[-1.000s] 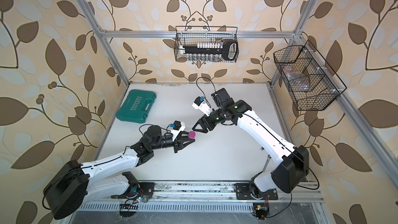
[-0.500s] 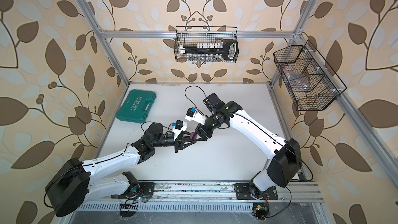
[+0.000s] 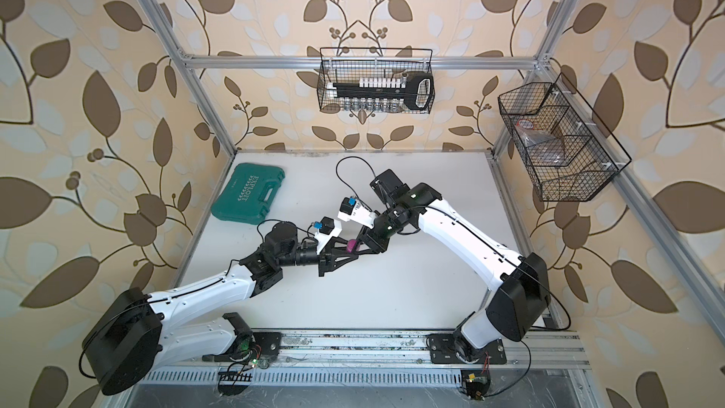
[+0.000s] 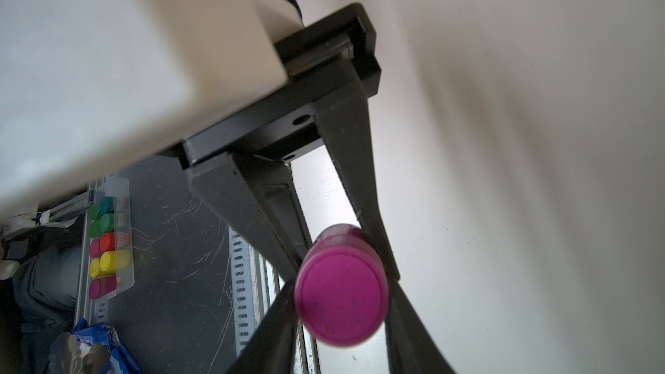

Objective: Close the paint jar lid
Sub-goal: Screw the lid onto the paint jar.

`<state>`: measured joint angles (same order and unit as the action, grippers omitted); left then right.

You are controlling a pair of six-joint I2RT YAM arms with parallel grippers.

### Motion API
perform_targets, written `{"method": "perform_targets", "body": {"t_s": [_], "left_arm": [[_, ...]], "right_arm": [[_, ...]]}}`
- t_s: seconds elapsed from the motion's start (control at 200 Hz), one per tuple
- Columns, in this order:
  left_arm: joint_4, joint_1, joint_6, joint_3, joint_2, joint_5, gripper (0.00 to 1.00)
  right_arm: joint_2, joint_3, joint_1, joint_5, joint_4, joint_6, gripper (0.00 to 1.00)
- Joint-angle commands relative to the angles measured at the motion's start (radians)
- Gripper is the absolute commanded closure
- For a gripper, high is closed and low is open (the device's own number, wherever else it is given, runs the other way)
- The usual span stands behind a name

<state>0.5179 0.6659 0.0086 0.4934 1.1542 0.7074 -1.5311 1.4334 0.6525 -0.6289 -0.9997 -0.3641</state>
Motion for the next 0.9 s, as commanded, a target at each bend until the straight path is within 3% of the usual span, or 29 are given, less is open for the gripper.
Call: {"method": "perform_targets", "body": {"t_s": [0.0,0.165,0.315,0.705,0.895], "left_arm": [[-0.002,-0.006,0.021,0.036,-0.007,0.023,1.00],[-0.008,-0.006,0.024,0.035,-0.005,0.024,1.00],[-0.003,-0.008,0.024,0.035,-0.005,0.019,1.00],[-0.016,-0.007,0.029,0.039,-0.007,0.015,1.00],[-0.017,-0.008,0.031,0.041,-0.008,0.014,1.00]], "right_arm": [[-0.020,0.054,0.008,-0.008,-0.026,0.005,0.55],[-0.029,0.074,0.008,-0.006,-0.042,0.015,0.54],[-0.030,0.066,0.009,-0.013,-0.044,0.014,0.61],[-0.043,0.056,0.008,-0.026,-0.047,0.008,0.57],[-0.040,0.051,0.008,-0.029,-0.039,0.008,0.68]]}}
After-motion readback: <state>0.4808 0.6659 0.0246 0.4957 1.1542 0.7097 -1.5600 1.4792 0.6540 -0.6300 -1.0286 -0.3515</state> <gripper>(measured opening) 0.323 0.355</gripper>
